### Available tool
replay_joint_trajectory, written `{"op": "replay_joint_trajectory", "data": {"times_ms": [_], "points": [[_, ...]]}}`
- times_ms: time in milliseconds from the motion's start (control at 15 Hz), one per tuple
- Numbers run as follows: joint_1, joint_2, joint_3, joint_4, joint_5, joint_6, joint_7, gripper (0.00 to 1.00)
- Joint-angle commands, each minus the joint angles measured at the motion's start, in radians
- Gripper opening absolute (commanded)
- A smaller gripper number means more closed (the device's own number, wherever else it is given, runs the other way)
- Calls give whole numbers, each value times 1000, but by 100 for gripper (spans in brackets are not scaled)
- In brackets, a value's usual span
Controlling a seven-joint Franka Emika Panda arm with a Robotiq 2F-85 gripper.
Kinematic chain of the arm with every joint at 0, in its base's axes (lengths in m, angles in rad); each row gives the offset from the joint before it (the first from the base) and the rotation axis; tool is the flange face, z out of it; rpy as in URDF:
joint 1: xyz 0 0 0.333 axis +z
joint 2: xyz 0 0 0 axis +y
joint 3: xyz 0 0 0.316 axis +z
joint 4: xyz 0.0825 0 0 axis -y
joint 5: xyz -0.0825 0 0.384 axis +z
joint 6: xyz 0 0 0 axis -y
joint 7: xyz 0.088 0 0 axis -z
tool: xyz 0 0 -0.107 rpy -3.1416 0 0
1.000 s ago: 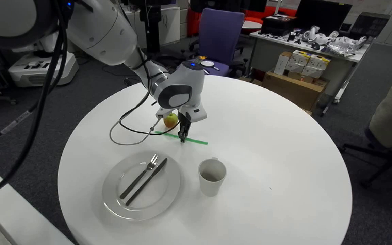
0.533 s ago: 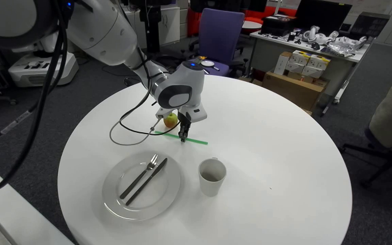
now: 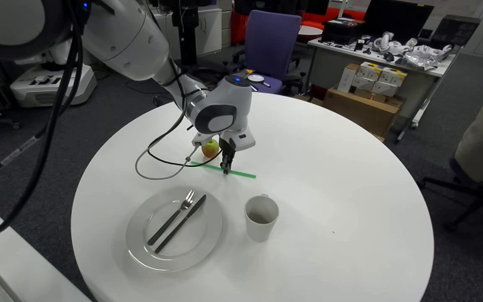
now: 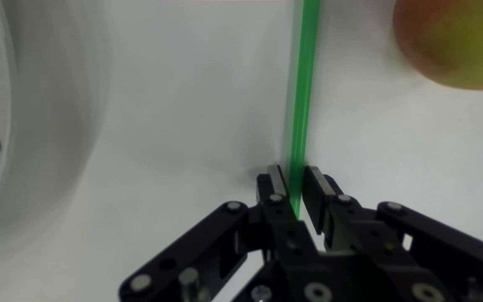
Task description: Pick up the green straw and put it into the white mug
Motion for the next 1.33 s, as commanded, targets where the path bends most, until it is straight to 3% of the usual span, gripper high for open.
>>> {"op": "replay_joint_trajectory", "data": {"times_ms": [0,667,1267], "points": [[-6,-3,-3,19,-10,-49,-29,16],[-5,-6,-3,12,-9,-44,-34,3],[0,-23,-17,-2,-22,-35,-33,3]]}}
